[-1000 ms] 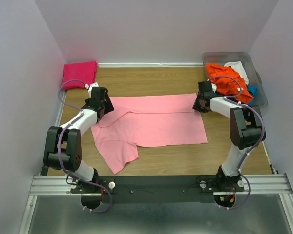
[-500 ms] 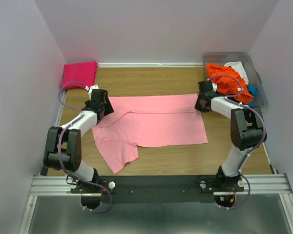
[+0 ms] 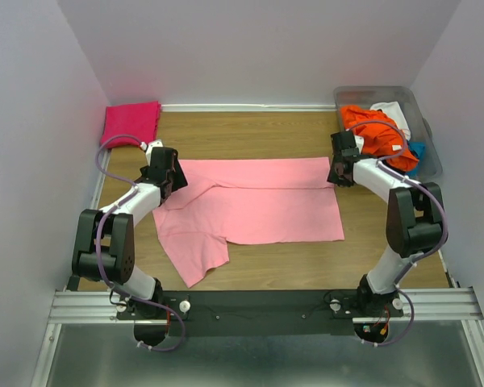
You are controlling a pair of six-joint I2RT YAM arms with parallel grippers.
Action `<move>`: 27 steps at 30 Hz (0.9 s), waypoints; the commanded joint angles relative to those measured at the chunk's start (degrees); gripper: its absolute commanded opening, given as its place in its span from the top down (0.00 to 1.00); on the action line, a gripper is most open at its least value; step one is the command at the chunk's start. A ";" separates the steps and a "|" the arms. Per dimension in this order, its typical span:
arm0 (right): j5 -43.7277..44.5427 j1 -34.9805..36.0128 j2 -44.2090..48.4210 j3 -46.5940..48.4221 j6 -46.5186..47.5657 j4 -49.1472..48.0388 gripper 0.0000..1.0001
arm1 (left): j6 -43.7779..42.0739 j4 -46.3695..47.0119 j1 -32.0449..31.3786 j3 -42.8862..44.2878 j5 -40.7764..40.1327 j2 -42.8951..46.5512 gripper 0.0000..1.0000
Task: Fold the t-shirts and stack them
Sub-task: Fold the tshirt
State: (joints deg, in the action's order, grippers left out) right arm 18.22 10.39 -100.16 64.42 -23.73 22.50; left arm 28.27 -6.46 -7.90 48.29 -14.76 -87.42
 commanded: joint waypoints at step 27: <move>-33.16 10.70 -7.68 4.04 -4.84 -16.70 0.53 | 8.37 -5.06 4.47 -9.53 3.77 14.20 0.16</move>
State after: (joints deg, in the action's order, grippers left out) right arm -12.16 21.34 -106.43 68.93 -27.35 9.37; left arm 33.23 -11.31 -3.44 41.17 -13.91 -75.72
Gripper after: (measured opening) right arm 0.471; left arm 0.849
